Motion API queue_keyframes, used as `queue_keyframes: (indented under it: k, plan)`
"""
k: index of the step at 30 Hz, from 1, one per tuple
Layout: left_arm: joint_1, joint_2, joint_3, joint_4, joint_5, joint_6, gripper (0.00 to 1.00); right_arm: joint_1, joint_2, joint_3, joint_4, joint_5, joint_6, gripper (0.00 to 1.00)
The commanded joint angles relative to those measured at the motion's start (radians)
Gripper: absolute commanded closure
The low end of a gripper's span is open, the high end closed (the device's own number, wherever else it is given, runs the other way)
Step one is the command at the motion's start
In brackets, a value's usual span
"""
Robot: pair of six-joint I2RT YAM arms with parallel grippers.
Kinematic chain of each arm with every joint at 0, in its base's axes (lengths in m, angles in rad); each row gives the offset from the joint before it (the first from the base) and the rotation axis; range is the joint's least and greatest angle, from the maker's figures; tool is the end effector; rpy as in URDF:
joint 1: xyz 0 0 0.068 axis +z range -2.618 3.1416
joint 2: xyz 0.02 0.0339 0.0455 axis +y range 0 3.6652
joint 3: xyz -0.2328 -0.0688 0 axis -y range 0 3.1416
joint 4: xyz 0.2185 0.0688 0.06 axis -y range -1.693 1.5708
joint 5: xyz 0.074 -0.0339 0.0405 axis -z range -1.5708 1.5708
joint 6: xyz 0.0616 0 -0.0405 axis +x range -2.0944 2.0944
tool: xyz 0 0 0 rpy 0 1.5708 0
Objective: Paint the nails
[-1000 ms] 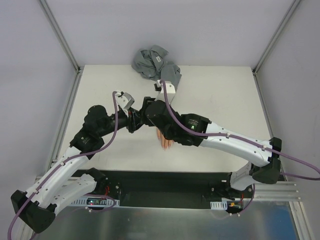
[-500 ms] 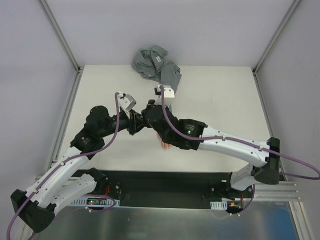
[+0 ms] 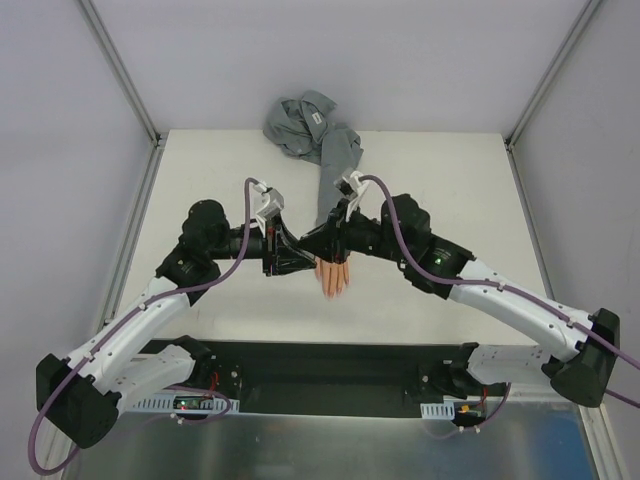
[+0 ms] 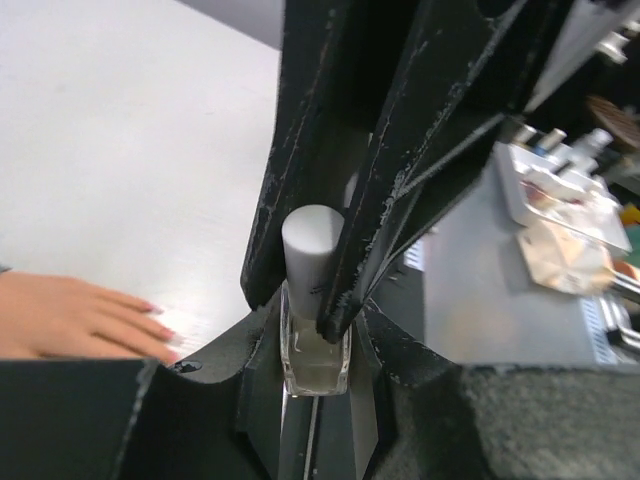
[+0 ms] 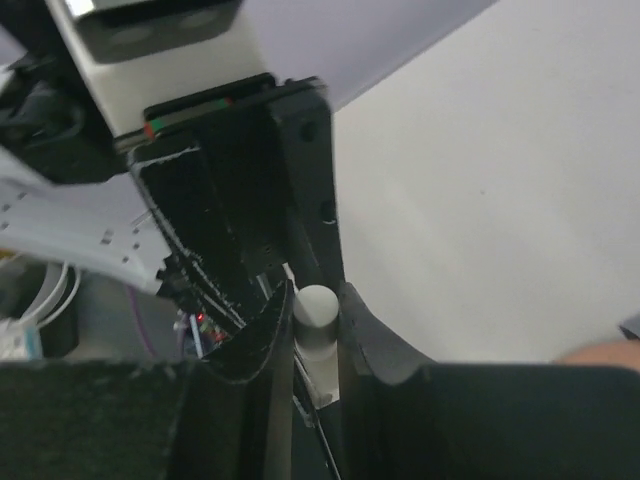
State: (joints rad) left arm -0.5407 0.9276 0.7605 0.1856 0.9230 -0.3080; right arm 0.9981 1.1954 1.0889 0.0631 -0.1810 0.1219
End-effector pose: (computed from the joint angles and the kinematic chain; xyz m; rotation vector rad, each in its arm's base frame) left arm 0.1607 -0.1538 0.3247 0.9588 1.4467 -1.3510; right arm 0.1493 0.2521 0.3607 -0.8567 1.4798 0.9974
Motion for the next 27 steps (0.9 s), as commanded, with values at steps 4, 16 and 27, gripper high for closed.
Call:
queue_keyframes:
  k: [4,16,27]
  plan:
    - [-0.034,-0.026,0.000,0.311,0.346,-0.123,1.00,-0.030,-0.016,-0.047,0.179,-0.541,-0.096,1.00]
    - [-0.035,-0.047,0.011,0.111,0.123,0.050,1.00,0.006,-0.085,0.032,-0.052,-0.133,-0.054,0.45]
    - [-0.036,-0.128,-0.013,0.011,-0.234,0.161,1.00,0.148,-0.010,0.270,-0.390,0.604,0.168,0.21]
